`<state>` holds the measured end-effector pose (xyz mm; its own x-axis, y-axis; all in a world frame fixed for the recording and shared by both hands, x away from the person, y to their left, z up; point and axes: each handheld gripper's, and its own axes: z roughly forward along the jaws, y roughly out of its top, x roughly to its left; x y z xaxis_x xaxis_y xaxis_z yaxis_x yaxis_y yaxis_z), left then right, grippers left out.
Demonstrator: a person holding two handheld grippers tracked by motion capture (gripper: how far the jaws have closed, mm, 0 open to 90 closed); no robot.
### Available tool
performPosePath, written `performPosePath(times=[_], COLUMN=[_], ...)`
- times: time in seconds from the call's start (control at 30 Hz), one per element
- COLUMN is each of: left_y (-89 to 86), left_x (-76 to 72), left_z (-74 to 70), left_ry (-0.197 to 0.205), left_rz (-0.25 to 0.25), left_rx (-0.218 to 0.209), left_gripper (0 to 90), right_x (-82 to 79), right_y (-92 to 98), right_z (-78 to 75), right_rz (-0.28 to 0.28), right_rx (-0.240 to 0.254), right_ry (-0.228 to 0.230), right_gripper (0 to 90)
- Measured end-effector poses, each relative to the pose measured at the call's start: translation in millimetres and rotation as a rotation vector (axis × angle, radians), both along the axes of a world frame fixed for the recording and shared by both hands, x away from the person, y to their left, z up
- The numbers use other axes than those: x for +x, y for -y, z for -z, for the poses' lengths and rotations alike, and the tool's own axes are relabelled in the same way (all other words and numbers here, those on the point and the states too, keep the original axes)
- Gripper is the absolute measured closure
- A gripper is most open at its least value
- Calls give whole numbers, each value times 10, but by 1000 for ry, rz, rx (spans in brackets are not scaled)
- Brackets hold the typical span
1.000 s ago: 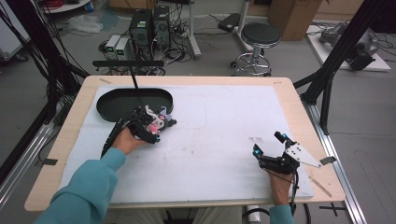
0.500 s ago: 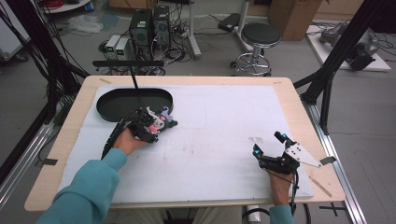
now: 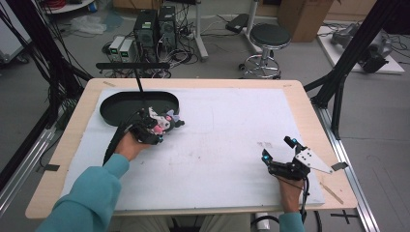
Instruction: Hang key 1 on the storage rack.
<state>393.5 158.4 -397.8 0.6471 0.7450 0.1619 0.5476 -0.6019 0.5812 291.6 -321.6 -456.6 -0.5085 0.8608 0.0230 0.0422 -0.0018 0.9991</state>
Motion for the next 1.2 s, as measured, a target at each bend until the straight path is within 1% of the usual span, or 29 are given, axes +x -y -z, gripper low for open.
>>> performPosePath(times=[0.07, 0.1, 0.13, 0.17, 0.2, 0.23, 0.27, 0.3, 0.33, 0.37, 0.4, 0.5, 0.63, 0.67, 0.7, 0.73, 0.8, 0.9, 0.97, 1.07, 1.13, 1.2], left_y=[-69, -69, -96, -131, -152, -207, -207, -247, -293, -317, -317, -390, -452, -486, -486, -507, -561, -641, -707, -793, -838, -895], left_x=[-23, -23, -32, -42, -47, -62, -62, -68, -78, -85, -85, -103, -118, -121, -121, -121, -122, -126, -125, -118, -112, -107], left_z=[-75, -75, -101, -133, -152, -194, -194, -221, -253, -268, -268, -321, -383, -414, -414, -428, -453, -484, -527, -616, -665, -720], left_ry=[26, 26, 37, 46, 52, 62, 62, 67, 74, 82, 82, 97, 108, 117, 117, 126, 131, 140, 148, 164, 179, 188], left_rz=[-2, -2, -5, -9, -12, -20, -20, -23, -37, -40, -40, -52, -54, -59, -59, -64, -74, -93, -100, -112, -120, -129], left_rx=[-29, -29, -42, -64, -77, -106, -106, -117, -139, -147, -147, -175, -188, -194, -194, -204, -221, -228, -241, -240, -249, -248], left_gripper=[531, 531, 531, 531, 531, 531, 531, 531, 531, 531, 530, 530, 530, 530, 530, 530, 530, 530, 530, 530, 530, 530], right_x=[0, 2, 1, 2, 2, 2, 2, 2, 1, 1, 1, 2, 2, 2, 2, 2, 2, 0, -1, -2, -3, 1], right_y=[0, 1, 0, 1, 1, 1, 1, 0, 1, 0, -1, 1, 0, 1, 1, 1, 0, -1, -1, -1, -2, 0], right_z=[0, 1, 0, 1, 0, 1, 1, 1, 0, 0, 0, 0, 0, 1, 1, 1, 0, 0, 0, -1, 0, 0], right_rz=[-1, -1, -1, 0, -1, -1, -1, 0, -1, 0, 0, 0, -1, 0, 0, 0, 0, 0, 0, 0, -1, 1], right_rx=[-2, -5, -4, -5, -5, -5, -5, -4, -3, -3, -3, -5, -5, -5, -5, -5, -4, -3, -5, -6, -4, -6], right_ry=[1, 4, 3, 3, 4, 4, 4, 4, 3, 3, 3, 4, 4, 4, 4, 4, 3, 1, 0, 1, -2, 3], right_gripper=[7, 7, 7, 7, 7, 7, 7, 7, 7, 7, 7, 7, 7, 7, 7, 7, 7, 7, 7, 7, 7, 7])
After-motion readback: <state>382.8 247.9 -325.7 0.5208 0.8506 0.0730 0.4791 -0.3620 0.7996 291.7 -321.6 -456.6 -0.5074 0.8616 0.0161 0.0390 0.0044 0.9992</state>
